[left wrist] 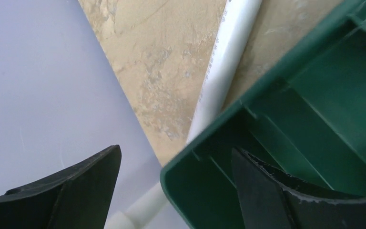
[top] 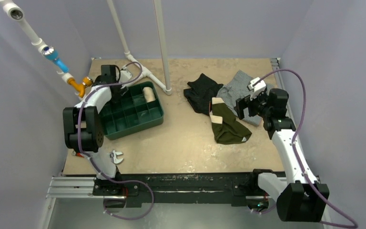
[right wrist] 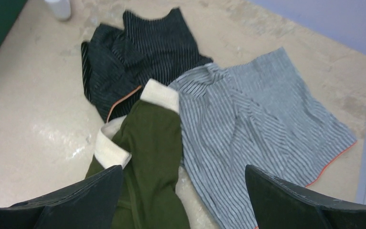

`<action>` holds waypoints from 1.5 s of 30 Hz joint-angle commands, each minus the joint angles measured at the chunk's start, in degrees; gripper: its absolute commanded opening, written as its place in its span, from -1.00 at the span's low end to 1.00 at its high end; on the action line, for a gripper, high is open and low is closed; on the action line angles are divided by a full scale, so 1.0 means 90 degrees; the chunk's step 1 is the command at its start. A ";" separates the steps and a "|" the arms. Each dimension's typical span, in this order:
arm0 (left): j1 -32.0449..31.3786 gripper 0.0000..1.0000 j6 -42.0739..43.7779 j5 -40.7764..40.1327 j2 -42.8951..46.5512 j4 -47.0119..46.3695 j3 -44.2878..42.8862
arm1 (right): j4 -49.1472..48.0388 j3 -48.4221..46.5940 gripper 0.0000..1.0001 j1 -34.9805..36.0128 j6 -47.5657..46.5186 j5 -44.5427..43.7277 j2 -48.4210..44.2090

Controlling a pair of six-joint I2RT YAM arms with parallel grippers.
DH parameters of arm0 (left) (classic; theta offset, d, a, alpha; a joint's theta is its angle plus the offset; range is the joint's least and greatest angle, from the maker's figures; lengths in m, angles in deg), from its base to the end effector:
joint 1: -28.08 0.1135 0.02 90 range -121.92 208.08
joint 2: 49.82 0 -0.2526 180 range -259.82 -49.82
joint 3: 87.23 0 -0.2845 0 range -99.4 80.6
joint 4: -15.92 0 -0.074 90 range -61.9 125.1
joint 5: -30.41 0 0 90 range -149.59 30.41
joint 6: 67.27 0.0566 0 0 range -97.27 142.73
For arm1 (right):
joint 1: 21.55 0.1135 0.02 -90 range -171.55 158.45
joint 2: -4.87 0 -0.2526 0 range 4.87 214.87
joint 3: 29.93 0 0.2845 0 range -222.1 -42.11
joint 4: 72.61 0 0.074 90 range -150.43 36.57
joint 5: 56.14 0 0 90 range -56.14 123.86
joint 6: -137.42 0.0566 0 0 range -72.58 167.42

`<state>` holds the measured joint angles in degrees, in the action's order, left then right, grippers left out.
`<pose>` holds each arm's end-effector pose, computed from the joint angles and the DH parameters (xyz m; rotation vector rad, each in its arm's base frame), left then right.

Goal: Roll the underwear
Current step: Move the storage box to the center of the board, then move the underwear to the corner of the board.

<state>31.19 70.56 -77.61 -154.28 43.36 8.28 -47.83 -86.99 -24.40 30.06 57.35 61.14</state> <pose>0.4354 0.0412 0.1668 0.8053 2.3625 0.7742 0.2800 0.0086 0.2763 -0.5047 1.8908 0.1759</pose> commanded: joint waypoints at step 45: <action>-0.0043 0.92 -0.3284 0.4420 0.5423 0.2793 0.1676 | 0.1761 -0.2391 0.21 0.4978 -0.1118 -0.2289 0.3091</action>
<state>30.95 41.73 -37.83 -107.55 68.26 24.24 -21.56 -104.95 21.19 14.69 50.33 86.21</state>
